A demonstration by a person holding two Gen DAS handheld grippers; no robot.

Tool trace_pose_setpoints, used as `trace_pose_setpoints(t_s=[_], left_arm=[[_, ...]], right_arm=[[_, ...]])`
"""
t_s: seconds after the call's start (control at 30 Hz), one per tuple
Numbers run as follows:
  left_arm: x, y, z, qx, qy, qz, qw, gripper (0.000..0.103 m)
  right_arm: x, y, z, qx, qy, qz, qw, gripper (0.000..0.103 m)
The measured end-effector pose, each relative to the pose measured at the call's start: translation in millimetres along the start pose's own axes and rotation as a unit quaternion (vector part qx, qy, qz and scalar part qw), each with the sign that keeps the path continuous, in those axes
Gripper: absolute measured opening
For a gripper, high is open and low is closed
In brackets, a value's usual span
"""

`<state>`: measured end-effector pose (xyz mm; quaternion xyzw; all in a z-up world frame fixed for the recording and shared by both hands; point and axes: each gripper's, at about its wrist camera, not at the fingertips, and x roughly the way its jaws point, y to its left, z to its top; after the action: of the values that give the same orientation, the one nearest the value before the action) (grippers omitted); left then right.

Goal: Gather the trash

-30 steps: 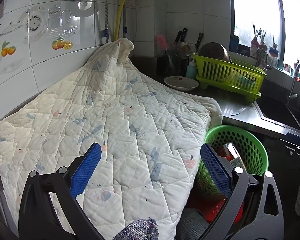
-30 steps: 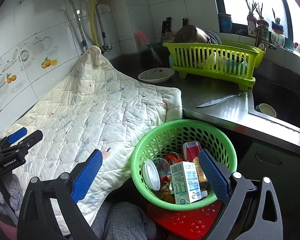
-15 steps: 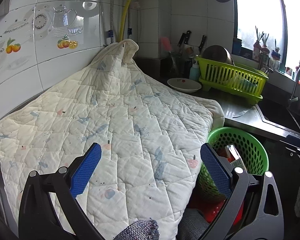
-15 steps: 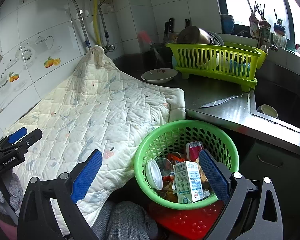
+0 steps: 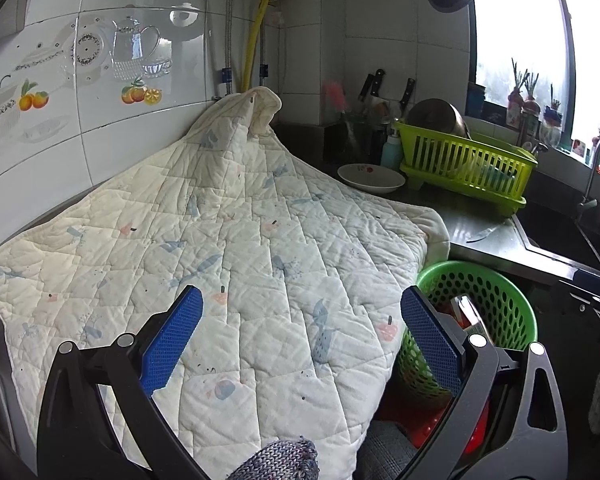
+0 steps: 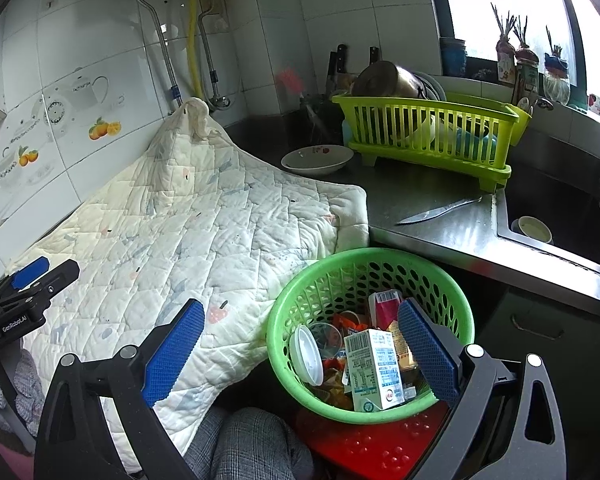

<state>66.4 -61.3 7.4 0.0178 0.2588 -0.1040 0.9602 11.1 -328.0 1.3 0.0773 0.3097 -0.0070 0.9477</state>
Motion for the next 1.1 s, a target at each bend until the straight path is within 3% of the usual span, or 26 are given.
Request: trace_pose_setpoints(t_s=[1.1], left_arm=[[-12,-1,-1,0.005,-0.025,0.015,0.9996,0.098]], right_arm=[[-9,4,3,-0.017,-0.035,-0.020,0.999,0.095]])
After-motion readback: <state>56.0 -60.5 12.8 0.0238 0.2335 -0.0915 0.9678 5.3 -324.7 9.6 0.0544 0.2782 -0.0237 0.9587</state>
